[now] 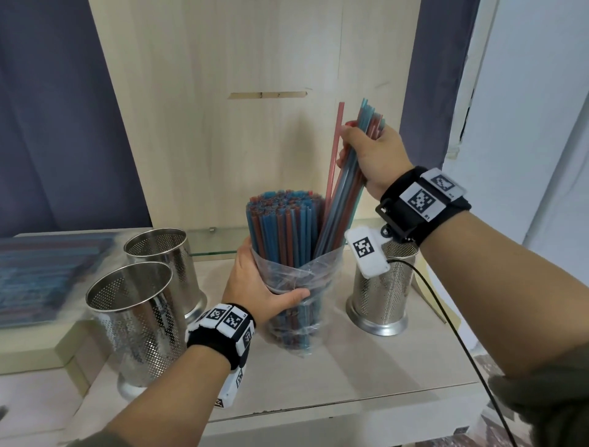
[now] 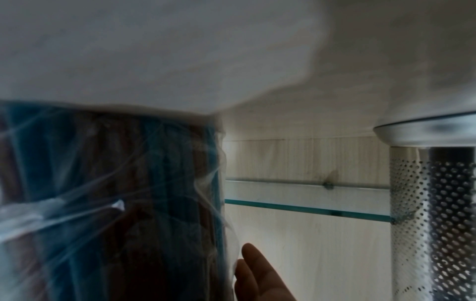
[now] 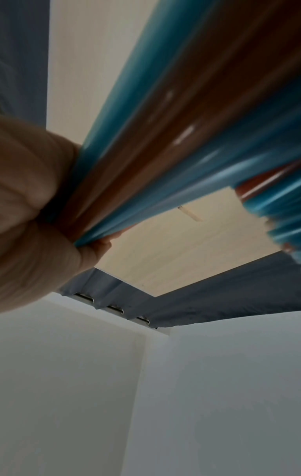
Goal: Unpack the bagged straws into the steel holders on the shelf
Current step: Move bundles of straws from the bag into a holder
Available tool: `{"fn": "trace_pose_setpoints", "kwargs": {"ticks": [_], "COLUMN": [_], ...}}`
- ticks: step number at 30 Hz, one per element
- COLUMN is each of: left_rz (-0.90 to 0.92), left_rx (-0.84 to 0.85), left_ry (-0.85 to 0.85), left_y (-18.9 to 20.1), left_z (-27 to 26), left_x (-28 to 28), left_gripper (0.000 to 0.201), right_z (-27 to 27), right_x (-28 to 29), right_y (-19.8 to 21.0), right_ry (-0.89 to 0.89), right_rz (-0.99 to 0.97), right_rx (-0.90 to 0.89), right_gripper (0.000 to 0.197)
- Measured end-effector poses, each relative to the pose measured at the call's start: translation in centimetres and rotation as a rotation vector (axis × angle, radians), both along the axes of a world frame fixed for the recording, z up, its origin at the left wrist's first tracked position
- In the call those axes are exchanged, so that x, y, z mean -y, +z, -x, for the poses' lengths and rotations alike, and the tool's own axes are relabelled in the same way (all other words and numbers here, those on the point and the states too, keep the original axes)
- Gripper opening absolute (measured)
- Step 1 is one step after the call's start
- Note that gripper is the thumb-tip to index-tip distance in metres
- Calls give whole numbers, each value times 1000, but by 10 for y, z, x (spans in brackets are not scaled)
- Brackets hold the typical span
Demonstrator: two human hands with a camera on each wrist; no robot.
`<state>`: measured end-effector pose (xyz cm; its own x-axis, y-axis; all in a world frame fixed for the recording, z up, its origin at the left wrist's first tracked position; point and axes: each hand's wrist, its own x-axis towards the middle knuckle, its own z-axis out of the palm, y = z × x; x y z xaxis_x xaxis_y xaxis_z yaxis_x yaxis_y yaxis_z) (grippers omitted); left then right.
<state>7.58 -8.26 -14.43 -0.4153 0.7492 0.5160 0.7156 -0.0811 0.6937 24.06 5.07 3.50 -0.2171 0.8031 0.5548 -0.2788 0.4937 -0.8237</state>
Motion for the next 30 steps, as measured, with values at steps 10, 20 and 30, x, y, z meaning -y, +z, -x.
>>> {"fn": "trace_pose_setpoints", "kwargs": {"ticks": [10,20,30], "left_rz": [2,11,9], "left_rx": [-1,-8,-3], "left_ry": [-11,-17,-19], "left_y": [0,0,0], "left_z": [1,1,2], "left_x": [0,0,-1], "left_gripper": [124,121,121], "right_z": [1,3,16], "right_x": [-10,-17,-13], "right_y": [18,28,46], "right_ry": [59,250,141], "right_rz": [66,274,218], "right_rx": [-59,99,240], "right_gripper": [13,10,12]}}
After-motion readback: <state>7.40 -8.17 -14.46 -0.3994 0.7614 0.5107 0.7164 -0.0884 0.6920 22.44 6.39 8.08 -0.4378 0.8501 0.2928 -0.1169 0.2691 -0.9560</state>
